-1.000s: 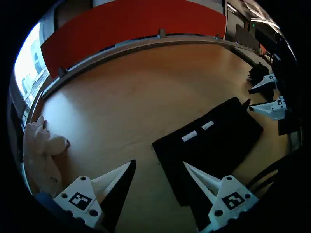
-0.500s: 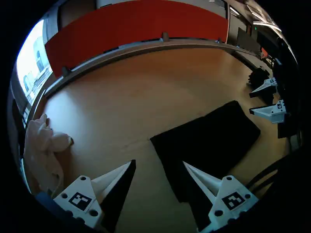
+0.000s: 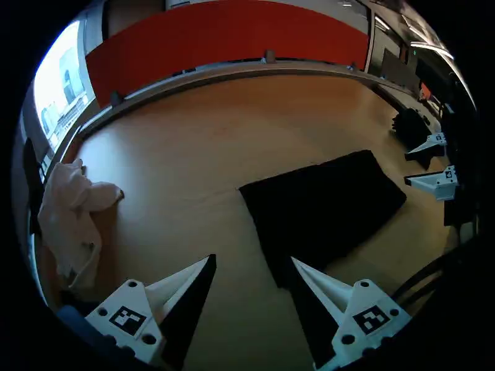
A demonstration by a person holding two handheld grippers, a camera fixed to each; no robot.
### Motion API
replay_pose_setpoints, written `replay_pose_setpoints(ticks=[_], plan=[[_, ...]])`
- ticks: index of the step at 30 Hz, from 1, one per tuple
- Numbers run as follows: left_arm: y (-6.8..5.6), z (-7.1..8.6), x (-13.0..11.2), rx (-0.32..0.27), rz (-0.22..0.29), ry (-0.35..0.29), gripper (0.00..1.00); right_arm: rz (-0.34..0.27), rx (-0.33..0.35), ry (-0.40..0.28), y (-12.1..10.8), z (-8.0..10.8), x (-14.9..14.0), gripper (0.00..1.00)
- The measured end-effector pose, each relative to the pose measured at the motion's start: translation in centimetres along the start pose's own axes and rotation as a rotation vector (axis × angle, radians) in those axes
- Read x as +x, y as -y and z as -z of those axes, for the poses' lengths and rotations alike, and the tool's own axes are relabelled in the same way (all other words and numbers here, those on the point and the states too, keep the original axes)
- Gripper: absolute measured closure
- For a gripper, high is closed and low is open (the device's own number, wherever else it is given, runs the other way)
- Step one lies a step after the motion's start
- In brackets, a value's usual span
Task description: Fold towel
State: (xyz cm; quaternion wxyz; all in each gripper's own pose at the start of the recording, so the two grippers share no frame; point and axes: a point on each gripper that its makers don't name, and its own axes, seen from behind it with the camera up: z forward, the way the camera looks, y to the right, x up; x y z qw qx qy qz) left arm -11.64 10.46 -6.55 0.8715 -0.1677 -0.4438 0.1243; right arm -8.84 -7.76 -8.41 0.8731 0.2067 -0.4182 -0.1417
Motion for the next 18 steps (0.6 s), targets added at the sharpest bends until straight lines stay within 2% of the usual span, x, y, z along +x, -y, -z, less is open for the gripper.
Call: replay_pose_setpoints(ticks=[9, 18], plan=[[0.1, 1.0, -1.6, 0.019, 0.04, 0.004, 0.22, -0.006, 0.023, 0.002, 1.1, 0.8, -1.3, 0.12], [1.0, 2.6, -2.9, 0.059, 0.104, -0.008, 0.22, 0.03, 0.068, -0.001, 2.0, 0.8, -1.4, 0.12]])
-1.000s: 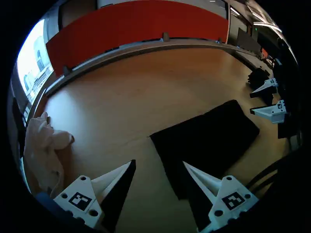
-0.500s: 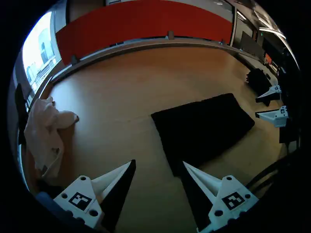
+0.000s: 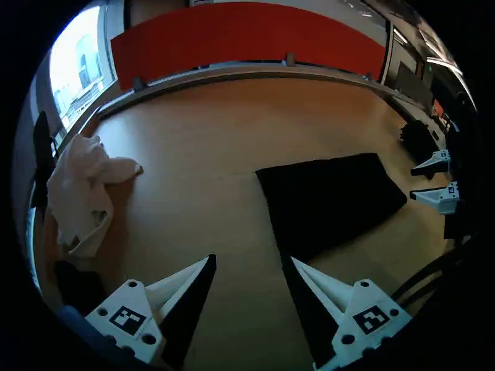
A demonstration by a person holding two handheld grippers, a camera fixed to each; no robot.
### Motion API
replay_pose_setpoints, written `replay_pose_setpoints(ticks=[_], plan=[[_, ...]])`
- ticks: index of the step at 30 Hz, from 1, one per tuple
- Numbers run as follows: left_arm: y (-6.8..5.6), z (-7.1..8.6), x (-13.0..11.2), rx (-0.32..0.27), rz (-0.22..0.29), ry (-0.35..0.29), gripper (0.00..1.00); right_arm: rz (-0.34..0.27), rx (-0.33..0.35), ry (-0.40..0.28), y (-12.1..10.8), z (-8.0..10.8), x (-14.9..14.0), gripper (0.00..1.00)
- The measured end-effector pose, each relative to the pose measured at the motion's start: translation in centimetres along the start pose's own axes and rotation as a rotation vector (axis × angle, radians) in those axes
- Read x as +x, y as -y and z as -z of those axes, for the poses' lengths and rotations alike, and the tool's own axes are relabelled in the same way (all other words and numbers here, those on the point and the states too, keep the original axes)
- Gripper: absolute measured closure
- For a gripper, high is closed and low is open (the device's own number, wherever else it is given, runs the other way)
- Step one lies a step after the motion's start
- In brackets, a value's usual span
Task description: Fold towel
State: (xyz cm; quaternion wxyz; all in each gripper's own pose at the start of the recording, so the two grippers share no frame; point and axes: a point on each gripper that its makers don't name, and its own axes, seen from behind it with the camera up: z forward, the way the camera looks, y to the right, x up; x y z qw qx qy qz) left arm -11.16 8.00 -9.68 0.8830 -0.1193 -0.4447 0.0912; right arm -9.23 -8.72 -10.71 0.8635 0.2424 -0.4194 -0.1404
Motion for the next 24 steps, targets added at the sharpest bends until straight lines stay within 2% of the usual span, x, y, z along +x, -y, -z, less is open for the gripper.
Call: replay_pose_setpoints(ticks=[11, 19, 24], plan=[[1.7, 1.6, -1.5, 0.042, 0.078, -0.006, 0.22, 0.052, 0.051, 0.014, 1.0, -0.6, 0.2, 0.12], [2.3, 2.5, -2.3, 0.062, 0.097, -0.006, 0.22, 0.078, 0.08, 0.041, 1.4, -1.1, -0.9, 0.12], [2.5, 3.0, -3.0, 0.074, 0.113, 0.0, 0.22, 0.094, 0.101, 0.065, 1.7, -1.3, -2.0, 0.17]])
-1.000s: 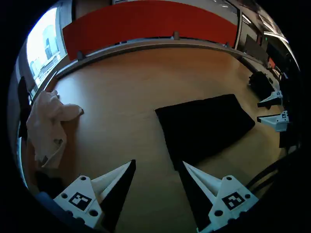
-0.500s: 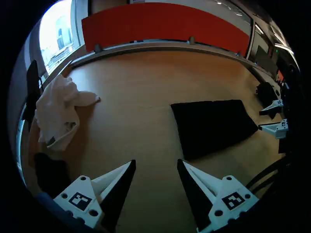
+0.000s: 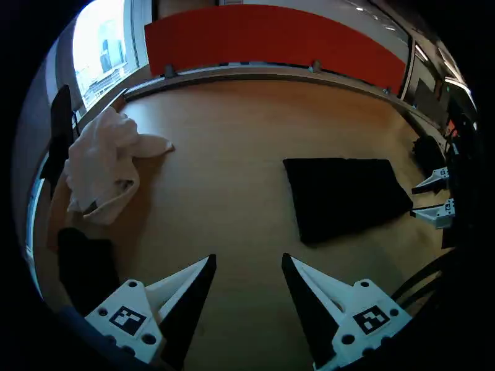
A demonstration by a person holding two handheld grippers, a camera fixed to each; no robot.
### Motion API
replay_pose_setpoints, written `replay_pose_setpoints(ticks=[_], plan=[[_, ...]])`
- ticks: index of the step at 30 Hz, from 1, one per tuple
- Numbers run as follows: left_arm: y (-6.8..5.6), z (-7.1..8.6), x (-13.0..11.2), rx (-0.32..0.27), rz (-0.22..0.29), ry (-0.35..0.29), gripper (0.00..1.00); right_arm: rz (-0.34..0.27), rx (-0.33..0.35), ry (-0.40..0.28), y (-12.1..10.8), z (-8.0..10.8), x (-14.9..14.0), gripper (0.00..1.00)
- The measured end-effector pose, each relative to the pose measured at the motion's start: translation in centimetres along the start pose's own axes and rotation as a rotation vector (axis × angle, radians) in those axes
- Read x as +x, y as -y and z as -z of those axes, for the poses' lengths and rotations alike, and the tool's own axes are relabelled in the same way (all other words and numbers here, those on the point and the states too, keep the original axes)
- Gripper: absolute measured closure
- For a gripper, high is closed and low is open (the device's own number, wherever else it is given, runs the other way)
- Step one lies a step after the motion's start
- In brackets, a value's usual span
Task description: Fold towel
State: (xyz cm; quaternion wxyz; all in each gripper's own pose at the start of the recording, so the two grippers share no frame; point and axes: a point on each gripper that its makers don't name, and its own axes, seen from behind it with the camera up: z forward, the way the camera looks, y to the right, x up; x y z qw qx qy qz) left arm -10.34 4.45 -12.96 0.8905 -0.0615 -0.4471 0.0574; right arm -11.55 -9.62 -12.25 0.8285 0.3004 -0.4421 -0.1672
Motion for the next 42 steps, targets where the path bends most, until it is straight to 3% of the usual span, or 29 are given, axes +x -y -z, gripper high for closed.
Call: replay_pose_setpoints(ticks=[8, 15, 19, 31, 42], plan=[[0.2, 0.3, -0.7, 0.008, 0.019, 0.01, 0.22, 0.006, 0.018, 0.039, -0.2, -0.3, -1.4, 0.35], [0.2, 0.3, -0.6, 0.011, 0.016, 0.009, 0.22, -0.002, 0.052, 0.051, 0.0, -0.5, -1.6, 0.61], [0.1, 0.3, -0.6, 0.01, 0.016, 0.009, 0.22, 0.002, 0.051, 0.054, -0.3, -0.6, -1.7, 0.62], [0.3, 0.3, -0.8, 0.015, 0.014, 0.014, 0.22, 0.036, 0.07, 0.06, -0.2, -0.5, -1.6, 0.93], [0.8, 0.4, -0.9, 0.019, 0.016, 0.013, 0.22, 0.075, 0.037, 0.041, -0.6, 0.4, 0.1, 0.96]])
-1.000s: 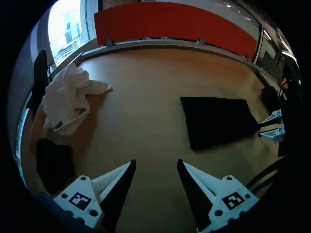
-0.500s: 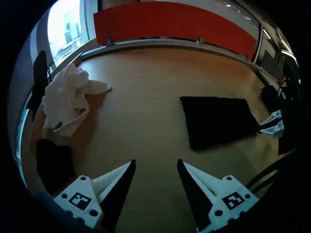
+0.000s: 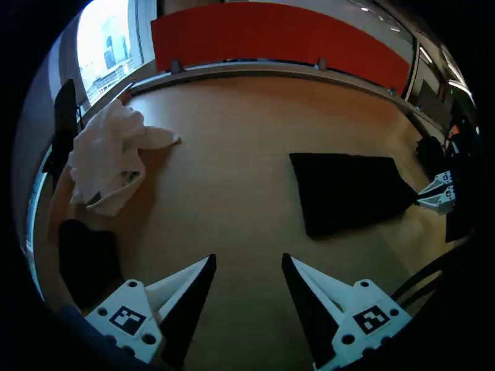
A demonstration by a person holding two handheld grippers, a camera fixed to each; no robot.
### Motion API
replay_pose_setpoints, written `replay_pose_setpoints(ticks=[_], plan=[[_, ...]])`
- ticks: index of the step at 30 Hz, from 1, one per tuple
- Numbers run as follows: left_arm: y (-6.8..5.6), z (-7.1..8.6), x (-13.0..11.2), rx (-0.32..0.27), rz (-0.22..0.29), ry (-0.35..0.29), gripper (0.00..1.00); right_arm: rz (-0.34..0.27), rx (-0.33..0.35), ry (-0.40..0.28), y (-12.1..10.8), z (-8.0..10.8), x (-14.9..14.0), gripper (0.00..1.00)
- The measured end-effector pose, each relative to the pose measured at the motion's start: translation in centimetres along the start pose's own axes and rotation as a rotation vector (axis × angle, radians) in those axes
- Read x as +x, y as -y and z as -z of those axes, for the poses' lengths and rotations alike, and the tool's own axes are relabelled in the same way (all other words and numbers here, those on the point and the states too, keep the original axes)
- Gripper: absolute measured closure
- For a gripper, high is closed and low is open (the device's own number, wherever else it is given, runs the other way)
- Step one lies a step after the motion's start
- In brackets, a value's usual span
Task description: Fold towel
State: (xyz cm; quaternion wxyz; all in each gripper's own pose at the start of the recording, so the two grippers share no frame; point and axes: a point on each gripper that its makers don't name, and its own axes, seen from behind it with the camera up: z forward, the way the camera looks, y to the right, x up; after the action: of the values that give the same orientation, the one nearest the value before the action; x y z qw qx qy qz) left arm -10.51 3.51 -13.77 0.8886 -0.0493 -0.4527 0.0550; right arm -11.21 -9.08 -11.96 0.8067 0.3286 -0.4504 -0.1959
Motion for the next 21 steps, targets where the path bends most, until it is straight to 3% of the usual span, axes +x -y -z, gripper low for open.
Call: replay_pose_setpoints(ticks=[21], plan=[[0.4, 0.6, 0.3, 0.005, 0.021, -0.018, 0.22, 0.07, -0.092, -0.148, -1.7, 4.8, 8.1, 0.96]])
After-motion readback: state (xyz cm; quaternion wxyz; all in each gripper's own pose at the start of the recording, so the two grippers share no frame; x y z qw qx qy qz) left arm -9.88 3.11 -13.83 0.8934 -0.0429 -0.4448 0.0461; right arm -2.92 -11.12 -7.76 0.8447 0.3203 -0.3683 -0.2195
